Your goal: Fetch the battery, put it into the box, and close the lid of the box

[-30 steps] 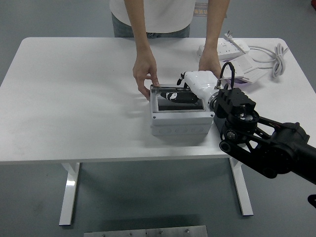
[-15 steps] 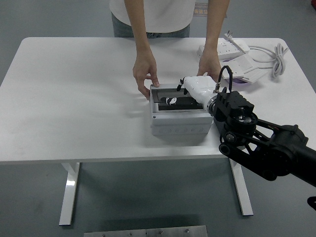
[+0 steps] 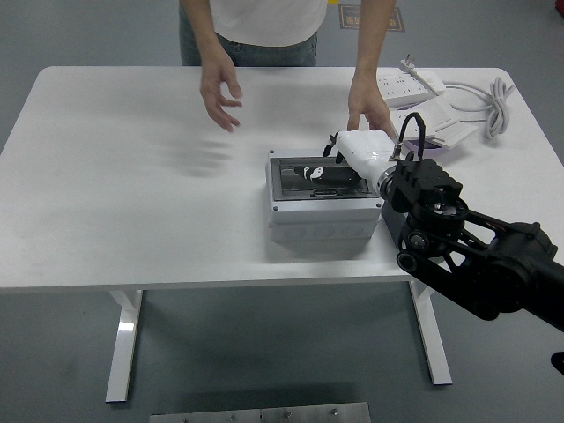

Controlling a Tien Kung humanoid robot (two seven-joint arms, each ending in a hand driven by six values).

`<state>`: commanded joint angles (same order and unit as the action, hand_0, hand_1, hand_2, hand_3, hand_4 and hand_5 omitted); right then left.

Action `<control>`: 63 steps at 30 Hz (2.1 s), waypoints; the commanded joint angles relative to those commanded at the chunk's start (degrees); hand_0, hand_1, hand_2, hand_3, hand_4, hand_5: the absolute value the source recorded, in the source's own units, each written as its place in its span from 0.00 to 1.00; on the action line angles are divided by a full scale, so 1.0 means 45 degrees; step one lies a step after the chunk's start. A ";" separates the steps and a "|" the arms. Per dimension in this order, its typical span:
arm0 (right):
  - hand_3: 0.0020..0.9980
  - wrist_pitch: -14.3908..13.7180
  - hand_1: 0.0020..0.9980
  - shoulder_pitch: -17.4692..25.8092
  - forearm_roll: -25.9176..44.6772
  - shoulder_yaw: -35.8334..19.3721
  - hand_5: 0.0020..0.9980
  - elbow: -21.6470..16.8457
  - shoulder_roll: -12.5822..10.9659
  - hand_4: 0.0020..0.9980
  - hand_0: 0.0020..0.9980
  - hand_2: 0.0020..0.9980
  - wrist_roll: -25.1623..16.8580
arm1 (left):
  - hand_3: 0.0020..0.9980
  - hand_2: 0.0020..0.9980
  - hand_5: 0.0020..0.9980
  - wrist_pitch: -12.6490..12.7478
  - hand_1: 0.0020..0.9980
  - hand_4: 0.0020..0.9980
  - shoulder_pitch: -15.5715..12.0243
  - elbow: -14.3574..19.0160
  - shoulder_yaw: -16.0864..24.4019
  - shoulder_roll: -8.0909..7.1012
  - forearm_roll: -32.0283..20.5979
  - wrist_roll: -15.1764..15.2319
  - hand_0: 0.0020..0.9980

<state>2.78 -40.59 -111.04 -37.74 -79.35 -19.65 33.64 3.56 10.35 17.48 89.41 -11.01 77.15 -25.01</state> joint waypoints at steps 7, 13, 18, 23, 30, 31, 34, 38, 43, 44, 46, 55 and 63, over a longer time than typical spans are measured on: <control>0.70 -0.0754 0.45 0.0681 -0.0184 -0.1600 1.00 -0.0030 -0.0299 0.91 0.54 0.59 -0.0612 | 0.61 0.67 0.17 -0.0003 0.72 0.71 -0.0042 0.0002 -0.0022 0.0040 -0.0031 -0.0016 0.59; 0.70 -0.2513 0.44 0.1779 0.1105 -0.3309 1.00 0.0464 -0.0341 0.90 0.52 0.58 -0.2360 | 0.61 0.67 0.18 0.0013 0.72 0.71 -0.0081 0.0008 -0.0058 0.0064 -0.0099 -0.0033 0.59; 0.70 -0.4072 0.44 0.2660 0.3270 -0.4860 1.00 0.1119 -0.0121 0.90 0.52 0.58 -0.4580 | 0.61 0.67 0.18 0.0016 0.72 0.71 -0.0080 0.0012 -0.0076 0.0111 -0.0127 -0.0042 0.59; 0.69 -0.4880 0.44 0.3169 0.5593 -0.5960 1.00 0.1597 0.0101 0.91 0.51 0.57 -0.6818 | 0.61 0.67 0.17 -0.0001 0.72 0.71 -0.0061 0.0009 -0.0081 0.0163 -0.0123 -0.0039 0.59; 0.66 -0.4781 0.44 0.3702 0.9113 -0.6758 0.78 0.1919 0.0376 0.82 0.49 0.54 -0.9877 | 0.61 0.67 0.18 -0.0015 0.72 0.71 -0.0032 0.0008 -0.0092 0.0217 -0.0131 -0.0048 0.59; 0.63 -0.4696 0.42 0.3748 0.9566 -0.6908 0.36 0.1958 0.0423 0.72 0.42 0.51 -1.0180 | 0.61 0.67 0.18 -0.0011 0.72 0.71 -0.0022 0.0011 -0.0088 0.0212 -0.0134 -0.0055 0.59; 0.63 -0.4426 0.42 0.3820 1.0696 -0.7385 0.36 0.2092 0.0568 0.72 0.42 0.51 -1.0987 | 0.61 0.67 0.18 0.0007 0.72 0.71 0.0013 0.0009 -0.0096 0.0184 -0.0174 -0.0045 0.59; 0.61 -0.4169 0.41 0.3748 1.1668 -0.7890 0.29 0.2396 0.0714 0.71 0.39 0.48 -1.1424 | 0.61 0.67 0.18 0.0024 0.72 0.71 0.0066 0.0009 -0.0085 0.0136 -0.0187 -0.0038 0.59; 0.58 -0.3912 0.37 0.3482 1.1477 -0.8307 0.23 0.3019 0.0828 0.56 0.44 0.44 -1.1291 | 0.61 0.67 0.18 0.0018 0.72 0.71 0.0140 0.0007 -0.0068 0.0117 -0.0167 -0.0035 0.59; 0.58 -0.3852 0.37 0.3431 1.1389 -0.8353 0.23 0.3136 0.0829 0.56 0.44 0.44 -1.1242 | 0.61 0.67 0.18 0.0014 0.72 0.71 0.0155 0.0006 -0.0063 0.0120 -0.0159 -0.0033 0.59; 0.58 -0.3788 0.37 0.3331 1.1213 -0.8408 0.23 0.3373 0.0800 0.56 0.44 0.44 -1.1173 | 0.61 0.67 0.18 0.0009 0.72 0.71 0.0184 0.0003 -0.0064 0.0135 -0.0157 -0.0028 0.59; 0.72 -0.3790 0.66 0.3127 1.1046 -0.8474 0.09 0.4032 0.0542 0.76 0.69 0.64 -1.1313 | 0.61 0.67 0.18 -0.0001 0.72 0.71 0.0233 0.0010 -0.0034 0.0168 -0.0112 -0.0045 0.59; 0.94 -0.3558 0.87 0.3049 1.0650 -0.8530 0.19 0.4156 0.0233 0.87 0.89 0.87 -1.1055 | 0.61 0.67 0.18 0.0003 0.72 0.71 0.0250 0.0014 -0.0022 0.0186 -0.0092 -0.0049 0.59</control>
<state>-13.23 -26.87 -63.11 -76.13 -60.65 -18.60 -16.11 3.57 11.48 17.54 89.31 -10.18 76.73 -25.23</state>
